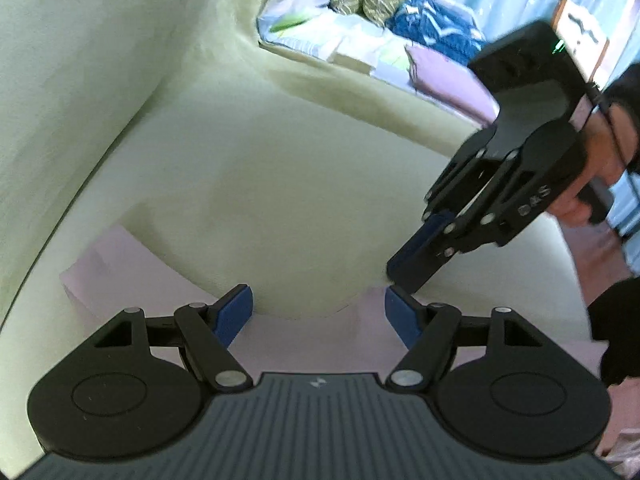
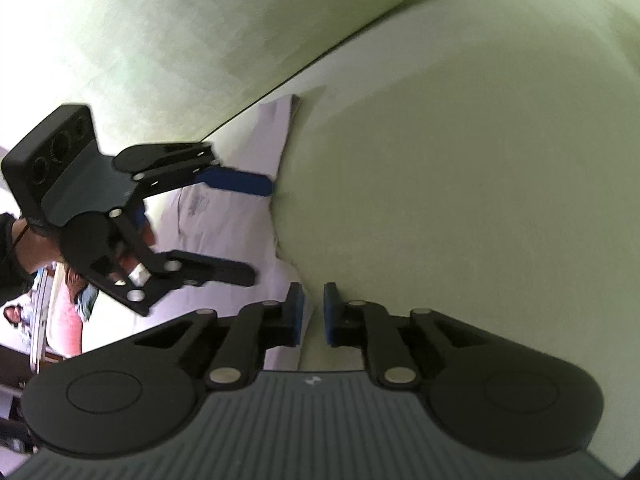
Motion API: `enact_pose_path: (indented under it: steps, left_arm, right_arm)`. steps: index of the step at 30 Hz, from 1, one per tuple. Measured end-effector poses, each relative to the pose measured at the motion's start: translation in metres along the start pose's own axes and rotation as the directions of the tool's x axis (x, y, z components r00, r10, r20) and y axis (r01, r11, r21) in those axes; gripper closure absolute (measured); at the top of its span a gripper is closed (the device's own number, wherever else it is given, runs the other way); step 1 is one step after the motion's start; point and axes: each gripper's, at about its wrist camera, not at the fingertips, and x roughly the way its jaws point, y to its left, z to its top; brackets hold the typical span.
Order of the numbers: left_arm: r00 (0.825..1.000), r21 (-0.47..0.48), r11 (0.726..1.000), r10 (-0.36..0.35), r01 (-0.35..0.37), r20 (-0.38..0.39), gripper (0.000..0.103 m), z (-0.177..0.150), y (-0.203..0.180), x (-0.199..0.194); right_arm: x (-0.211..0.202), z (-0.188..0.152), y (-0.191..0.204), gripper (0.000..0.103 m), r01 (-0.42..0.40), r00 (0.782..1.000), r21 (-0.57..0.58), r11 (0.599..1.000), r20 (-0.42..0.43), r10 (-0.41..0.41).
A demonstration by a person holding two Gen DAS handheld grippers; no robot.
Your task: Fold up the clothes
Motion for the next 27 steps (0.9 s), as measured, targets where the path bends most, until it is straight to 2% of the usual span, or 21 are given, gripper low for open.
enact_pose_path:
  steps: [4,6,9,12,14,16,18,21,25,27]
  left_arm:
    - [1.0,0.039,0.999,0.024,-0.023,-0.019,0.029,-0.006,-0.003,-0.002]
    - [0.999,0.033,0.999,0.027,-0.026,-0.023,0.029,-0.007,-0.002,-0.004]
    - [1.0,0.016,0.999,0.027,-0.027,-0.014,0.029,-0.006,0.001,-0.007]
    - [0.999,-0.03,0.999,0.038,-0.037,0.016,0.029,0.001,0.01,-0.014]
    - [0.998,0.011,0.998,0.058,-0.058,0.006,0.029,0.007,0.012,-0.013]
    - [0.998,0.111,0.993,0.049,-0.045,-0.031,0.029,0.015,0.008,-0.005]
    - [0.997,0.216,0.976,0.037,-0.021,-0.071,0.029,0.023,0.003,0.004]
    - [0.992,0.354,0.935,0.025,0.022,-0.125,0.029,0.036,-0.004,0.018]
    - [0.982,0.46,0.884,0.005,0.083,-0.187,0.029,0.053,-0.007,0.035]
    - [0.968,0.5,0.854,-0.02,0.147,-0.25,0.029,0.06,-0.008,0.042]
  right_arm:
    - [-0.003,-0.003,0.009,0.091,-0.084,0.996,-0.033,0.996,-0.043,0.082]
    - [-0.001,-0.004,0.011,0.09,-0.101,0.993,-0.047,0.994,-0.058,0.098]
    - [0.0,-0.005,0.013,0.089,-0.083,0.995,-0.081,0.993,-0.063,0.078]
    - [-0.002,-0.009,0.019,0.089,-0.023,0.998,-0.148,0.989,-0.056,0.015]
    - [0.002,-0.01,0.03,0.088,0.005,0.998,-0.228,0.974,-0.058,-0.019]
    - [0.002,-0.014,0.039,0.087,0.023,0.997,-0.292,0.956,-0.059,-0.042]
    - [0.003,-0.021,0.046,0.085,0.028,0.997,-0.335,0.942,-0.064,-0.052]
    - [0.004,-0.03,0.053,0.084,0.032,0.996,-0.35,0.936,-0.062,-0.057]
    - [-0.001,-0.038,0.061,0.082,0.041,0.997,-0.379,0.924,-0.05,-0.065]
    - [-0.004,-0.041,0.064,0.081,0.045,0.997,-0.388,0.921,-0.043,-0.067]
